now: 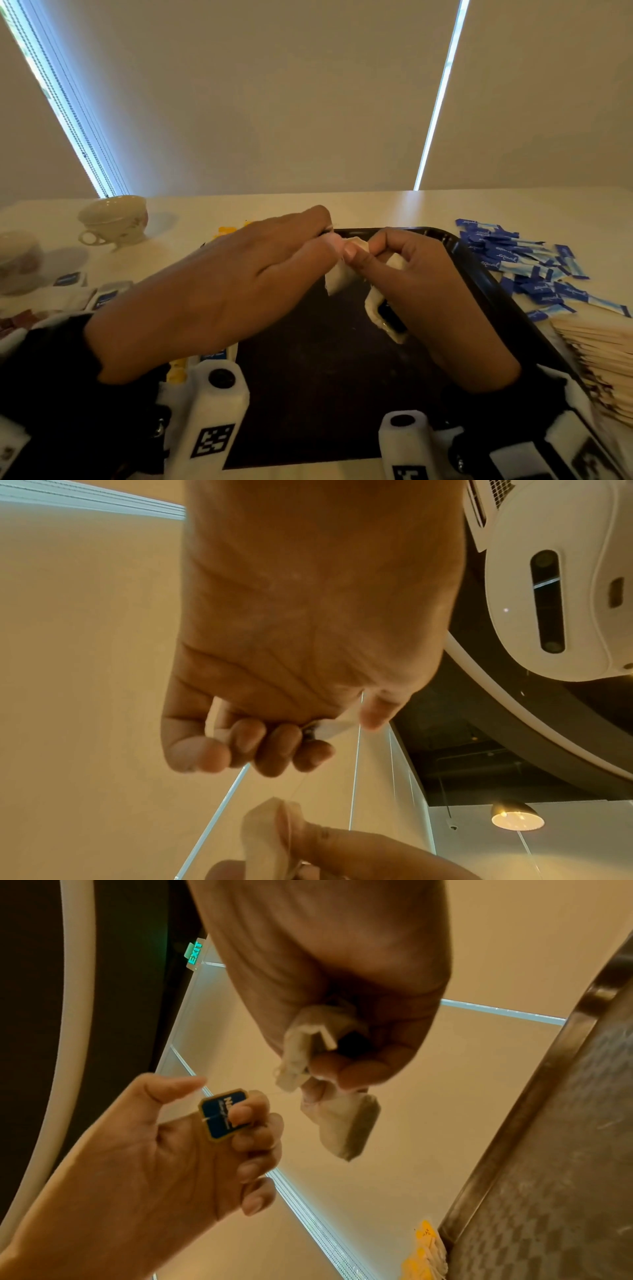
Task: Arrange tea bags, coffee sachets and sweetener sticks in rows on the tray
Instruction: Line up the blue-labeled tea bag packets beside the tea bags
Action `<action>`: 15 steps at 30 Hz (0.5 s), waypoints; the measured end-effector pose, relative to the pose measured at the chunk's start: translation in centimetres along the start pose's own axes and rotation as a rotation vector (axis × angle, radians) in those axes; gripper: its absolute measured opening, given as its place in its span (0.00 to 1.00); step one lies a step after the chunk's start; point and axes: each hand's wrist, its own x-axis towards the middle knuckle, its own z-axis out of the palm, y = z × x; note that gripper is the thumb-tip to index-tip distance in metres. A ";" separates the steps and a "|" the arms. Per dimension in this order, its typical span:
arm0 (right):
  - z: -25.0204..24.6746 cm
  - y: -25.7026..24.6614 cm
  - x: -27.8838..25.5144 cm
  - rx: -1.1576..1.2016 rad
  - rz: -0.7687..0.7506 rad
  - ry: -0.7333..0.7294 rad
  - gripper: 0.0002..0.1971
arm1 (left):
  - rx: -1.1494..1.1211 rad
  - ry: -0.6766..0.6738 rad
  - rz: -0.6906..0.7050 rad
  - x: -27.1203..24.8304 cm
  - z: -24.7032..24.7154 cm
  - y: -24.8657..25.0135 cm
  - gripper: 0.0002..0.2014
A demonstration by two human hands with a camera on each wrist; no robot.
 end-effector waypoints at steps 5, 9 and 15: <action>0.2 0.3 0.1 0.057 -0.009 0.006 0.13 | -0.155 -0.104 0.021 2.0 -0.1 1.7 0.08; 0.1 0.6 0.3 0.138 -0.014 0.022 0.16 | -0.154 0.038 0.107 0.6 -2.2 6.3 0.09; 0.0 0.2 0.2 0.292 -0.020 -0.036 0.20 | -0.540 0.159 -0.030 1.4 -2.6 6.3 0.09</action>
